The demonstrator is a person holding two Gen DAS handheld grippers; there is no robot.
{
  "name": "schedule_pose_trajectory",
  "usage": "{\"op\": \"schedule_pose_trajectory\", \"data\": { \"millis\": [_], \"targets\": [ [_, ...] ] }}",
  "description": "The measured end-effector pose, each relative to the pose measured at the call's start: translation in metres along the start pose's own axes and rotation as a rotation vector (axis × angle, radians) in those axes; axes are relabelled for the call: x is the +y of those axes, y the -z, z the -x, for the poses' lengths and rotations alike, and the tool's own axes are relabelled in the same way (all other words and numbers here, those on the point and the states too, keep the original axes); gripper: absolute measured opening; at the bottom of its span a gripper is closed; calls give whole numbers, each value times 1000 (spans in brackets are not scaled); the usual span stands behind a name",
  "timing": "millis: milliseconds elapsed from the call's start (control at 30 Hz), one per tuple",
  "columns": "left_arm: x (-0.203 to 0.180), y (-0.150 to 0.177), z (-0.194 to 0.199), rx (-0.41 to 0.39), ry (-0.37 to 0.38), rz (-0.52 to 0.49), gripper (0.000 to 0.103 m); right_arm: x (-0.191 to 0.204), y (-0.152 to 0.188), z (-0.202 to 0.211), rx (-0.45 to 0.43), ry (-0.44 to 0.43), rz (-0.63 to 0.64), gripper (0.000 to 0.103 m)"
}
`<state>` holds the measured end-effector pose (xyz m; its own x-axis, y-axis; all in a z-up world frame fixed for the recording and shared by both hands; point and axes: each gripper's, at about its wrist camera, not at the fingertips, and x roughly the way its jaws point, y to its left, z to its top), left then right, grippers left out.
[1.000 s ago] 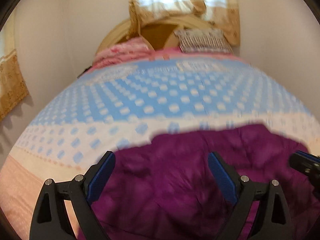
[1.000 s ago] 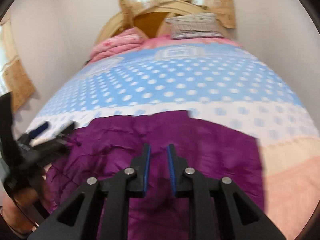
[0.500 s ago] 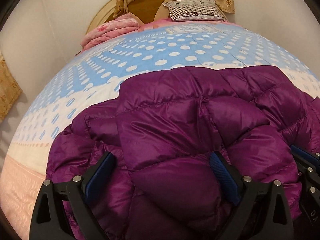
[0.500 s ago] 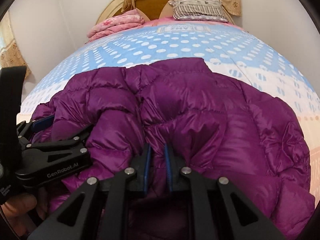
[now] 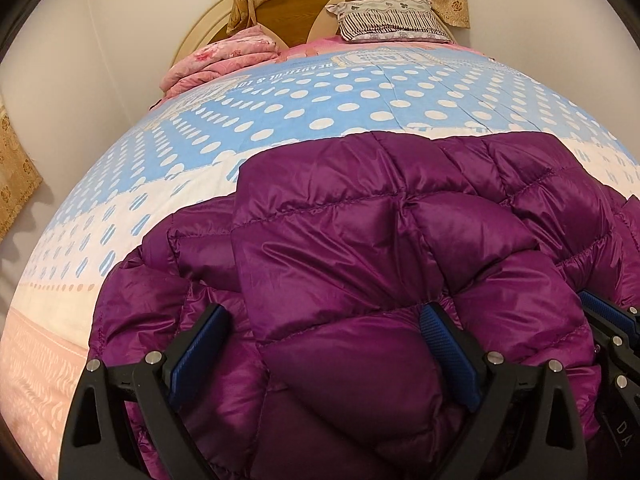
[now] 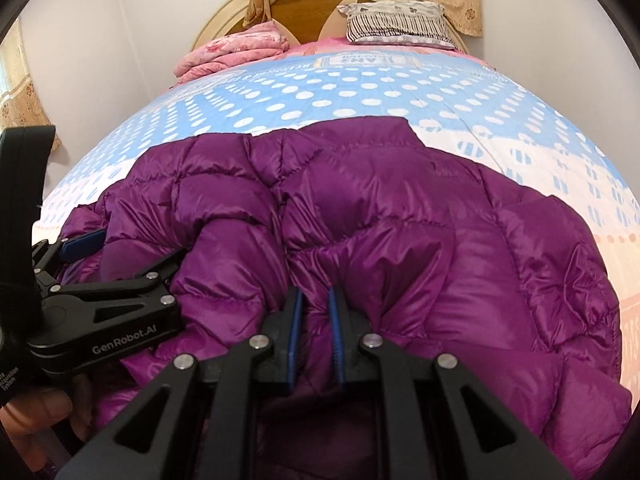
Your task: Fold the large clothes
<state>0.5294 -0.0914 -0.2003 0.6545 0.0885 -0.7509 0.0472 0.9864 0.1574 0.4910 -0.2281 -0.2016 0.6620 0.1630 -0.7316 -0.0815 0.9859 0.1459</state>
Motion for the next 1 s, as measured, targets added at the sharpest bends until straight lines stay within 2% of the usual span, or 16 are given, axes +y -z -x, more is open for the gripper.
{"op": "schedule_pose_trajectory", "data": {
  "millis": [233,333,400,500,567,667,867,1000],
  "targets": [
    [1,-2,0,6,-3,0,98,1,0,0,3,2,2,16],
    [12,-6,12,34,-11,34,97,5,-7,4,42,16,21,16],
    [26,-6,39,-9,50,94,97,3,-11,18,41,-11,-12,19],
    [33,3,63,-72,78,110,97,11,-10,48,-26,-34,-3,29],
    [26,10,57,-50,81,83,97,21,-4,50,-19,-74,14,33],
    [14,22,34,19,56,57,97,32,8,31,25,-66,58,35],
    [19,28,20,30,89,93,102,34,16,16,29,-31,108,35],
    [19,30,21,25,79,88,102,33,18,13,15,-26,108,35]
  ]
}}
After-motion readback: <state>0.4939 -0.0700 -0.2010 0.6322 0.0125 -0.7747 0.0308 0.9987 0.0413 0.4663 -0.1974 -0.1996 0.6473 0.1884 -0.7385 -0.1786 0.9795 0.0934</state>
